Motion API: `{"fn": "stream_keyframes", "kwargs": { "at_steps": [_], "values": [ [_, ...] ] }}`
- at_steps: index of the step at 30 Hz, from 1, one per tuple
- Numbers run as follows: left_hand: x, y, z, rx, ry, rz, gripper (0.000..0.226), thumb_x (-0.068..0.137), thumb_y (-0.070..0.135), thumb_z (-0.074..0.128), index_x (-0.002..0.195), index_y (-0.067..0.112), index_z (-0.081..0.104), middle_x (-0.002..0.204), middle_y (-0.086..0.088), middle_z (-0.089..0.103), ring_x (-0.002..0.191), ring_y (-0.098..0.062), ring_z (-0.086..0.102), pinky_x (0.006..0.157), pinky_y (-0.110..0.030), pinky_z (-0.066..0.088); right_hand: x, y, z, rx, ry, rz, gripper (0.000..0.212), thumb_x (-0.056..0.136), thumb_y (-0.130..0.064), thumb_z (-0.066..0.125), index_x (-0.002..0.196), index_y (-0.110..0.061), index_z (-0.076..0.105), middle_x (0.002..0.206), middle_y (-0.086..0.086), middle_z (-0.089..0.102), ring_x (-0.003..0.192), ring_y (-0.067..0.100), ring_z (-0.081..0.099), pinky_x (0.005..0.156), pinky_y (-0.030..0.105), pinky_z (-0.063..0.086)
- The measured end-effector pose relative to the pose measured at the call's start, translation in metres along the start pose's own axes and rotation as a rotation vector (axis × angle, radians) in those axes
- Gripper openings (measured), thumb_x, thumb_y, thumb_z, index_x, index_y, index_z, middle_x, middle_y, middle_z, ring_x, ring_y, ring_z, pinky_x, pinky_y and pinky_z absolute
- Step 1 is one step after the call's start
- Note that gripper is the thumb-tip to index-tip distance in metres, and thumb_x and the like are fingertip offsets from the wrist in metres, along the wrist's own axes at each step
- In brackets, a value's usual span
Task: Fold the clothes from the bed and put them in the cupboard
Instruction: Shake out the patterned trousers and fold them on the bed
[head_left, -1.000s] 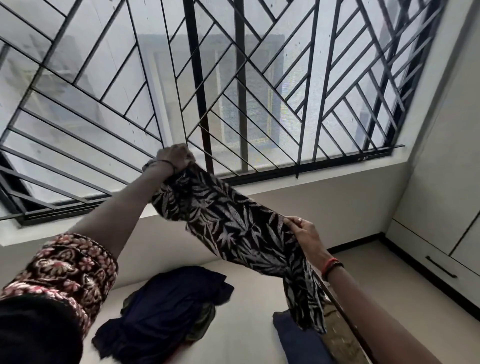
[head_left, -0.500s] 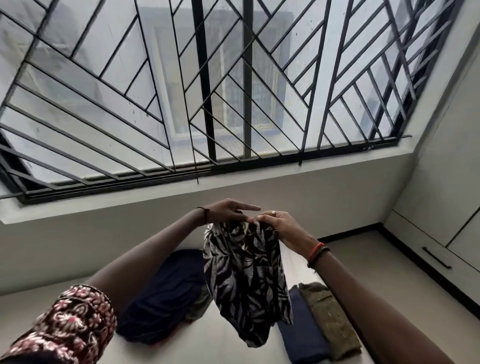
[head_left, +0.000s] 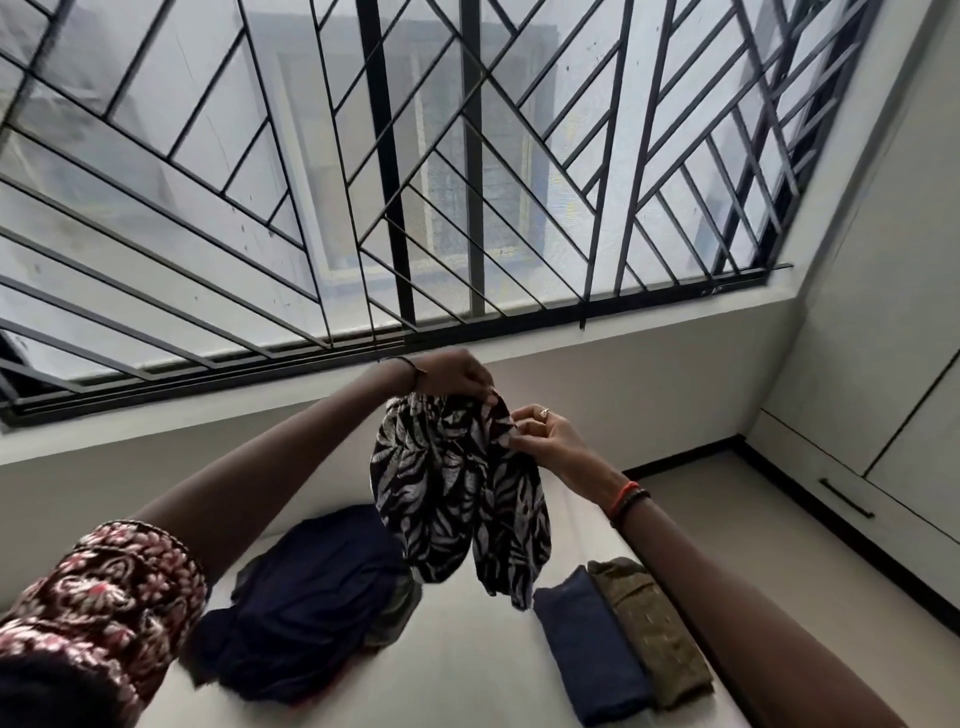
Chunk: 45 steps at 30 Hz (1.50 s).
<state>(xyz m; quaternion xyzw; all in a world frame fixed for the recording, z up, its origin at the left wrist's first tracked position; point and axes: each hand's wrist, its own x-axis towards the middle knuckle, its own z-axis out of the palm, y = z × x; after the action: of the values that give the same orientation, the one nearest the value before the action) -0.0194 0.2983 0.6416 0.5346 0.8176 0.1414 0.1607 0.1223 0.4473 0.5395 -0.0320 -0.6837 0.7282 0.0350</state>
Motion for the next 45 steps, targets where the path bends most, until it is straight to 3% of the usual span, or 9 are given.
{"fn": "stream_keyframes", "kwargs": {
  "at_steps": [10, 14, 17, 24, 29, 33, 40, 42, 45],
  "values": [
    [-0.006, -0.018, -0.054, -0.034, 0.371, -0.021, 0.016, 0.090, 0.025, 0.061, 0.087, 0.012, 0.070, 0.083, -0.005, 0.066, 0.081, -0.018, 0.059, 0.075, -0.031, 0.046, 0.010, 0.081, -0.022, -0.628, 0.183, 0.063, 0.008, 0.082, -0.006, 0.067, 0.088, 0.000, 0.067, 0.078, 0.012, 0.065, 0.069, 0.017, 0.059, 0.069, 0.042, 0.054],
    [-0.007, -0.022, -0.065, -0.067, 0.459, -0.053, 0.017, 0.090, 0.021, 0.061, 0.091, 0.008, 0.072, 0.084, -0.007, 0.066, 0.080, -0.015, 0.057, 0.067, -0.017, 0.044, 0.010, 0.095, -0.023, -0.782, 0.332, -0.088, 0.018, 0.088, -0.016, 0.063, 0.083, 0.001, 0.063, 0.078, 0.015, 0.066, 0.073, 0.029, 0.061, 0.069, 0.043, 0.047],
    [-0.005, -0.021, -0.072, -0.065, 0.496, -0.070, 0.020, 0.090, 0.023, 0.061, 0.095, 0.006, 0.071, 0.086, -0.006, 0.066, 0.080, -0.013, 0.058, 0.060, -0.008, 0.042, 0.009, 0.096, -0.030, -0.825, 0.410, -0.140, 0.016, 0.091, -0.020, 0.061, 0.079, -0.014, 0.052, 0.075, 0.009, 0.062, 0.071, 0.026, 0.057, 0.065, 0.032, 0.042],
    [0.001, -0.019, -0.082, -0.106, 0.603, -0.120, 0.021, 0.088, 0.027, 0.064, 0.089, 0.008, 0.072, 0.085, -0.012, 0.068, 0.078, -0.015, 0.057, 0.072, -0.033, 0.048, 0.004, 0.095, -0.040, -0.961, 0.357, -0.170, 0.014, 0.091, -0.021, 0.059, 0.103, -0.017, 0.055, 0.068, 0.000, 0.057, 0.059, 0.016, 0.051, 0.060, 0.036, 0.046],
    [0.006, -0.018, -0.081, -0.079, 0.629, -0.168, 0.026, 0.088, 0.027, 0.063, 0.086, 0.003, 0.071, 0.087, -0.015, 0.069, 0.077, -0.016, 0.056, 0.072, -0.038, 0.049, 0.004, 0.099, -0.037, -0.955, 0.455, -0.211, 0.009, 0.085, -0.007, 0.059, 0.082, -0.011, 0.052, 0.080, 0.006, 0.055, 0.075, 0.026, 0.052, 0.069, 0.037, 0.046],
    [0.007, -0.015, -0.081, -0.082, 0.637, -0.184, 0.022, 0.089, 0.026, 0.063, 0.089, 0.006, 0.072, 0.090, -0.014, 0.070, 0.078, -0.015, 0.057, 0.072, -0.034, 0.048, -0.002, 0.094, -0.029, -0.791, 0.508, -0.187, 0.027, 0.087, -0.006, 0.058, 0.081, -0.026, 0.041, 0.066, -0.002, 0.053, 0.053, 0.010, 0.047, 0.054, 0.026, 0.039],
    [0.012, -0.011, -0.075, -0.090, 0.603, -0.231, 0.023, 0.089, 0.026, 0.062, 0.095, 0.006, 0.072, 0.095, -0.014, 0.070, 0.092, -0.027, 0.064, 0.071, -0.025, 0.044, -0.007, 0.106, -0.021, -1.140, 0.381, -0.188, 0.023, 0.087, 0.007, 0.050, 0.099, -0.011, 0.057, 0.096, 0.005, 0.052, 0.062, 0.023, 0.059, 0.052, 0.031, 0.051],
    [0.013, -0.008, -0.073, -0.081, 0.594, -0.229, 0.023, 0.089, 0.026, 0.062, 0.094, 0.006, 0.072, 0.094, -0.014, 0.070, 0.091, -0.027, 0.063, 0.070, -0.026, 0.042, -0.004, 0.106, -0.013, -1.141, 0.418, -0.142, 0.009, 0.087, 0.001, 0.055, 0.080, -0.003, 0.058, 0.085, 0.007, 0.050, 0.062, 0.028, 0.059, 0.052, 0.032, 0.048],
    [0.014, -0.003, -0.071, -0.073, 0.590, -0.218, 0.021, 0.089, 0.026, 0.062, 0.092, 0.008, 0.073, 0.094, -0.013, 0.070, 0.082, -0.021, 0.061, 0.074, -0.030, 0.047, 0.006, 0.103, 0.002, -0.989, 0.466, 0.005, 0.035, 0.093, -0.034, 0.047, 0.080, -0.003, 0.058, 0.086, 0.006, 0.048, 0.079, 0.032, 0.057, 0.066, 0.037, 0.047]
  ]
}}
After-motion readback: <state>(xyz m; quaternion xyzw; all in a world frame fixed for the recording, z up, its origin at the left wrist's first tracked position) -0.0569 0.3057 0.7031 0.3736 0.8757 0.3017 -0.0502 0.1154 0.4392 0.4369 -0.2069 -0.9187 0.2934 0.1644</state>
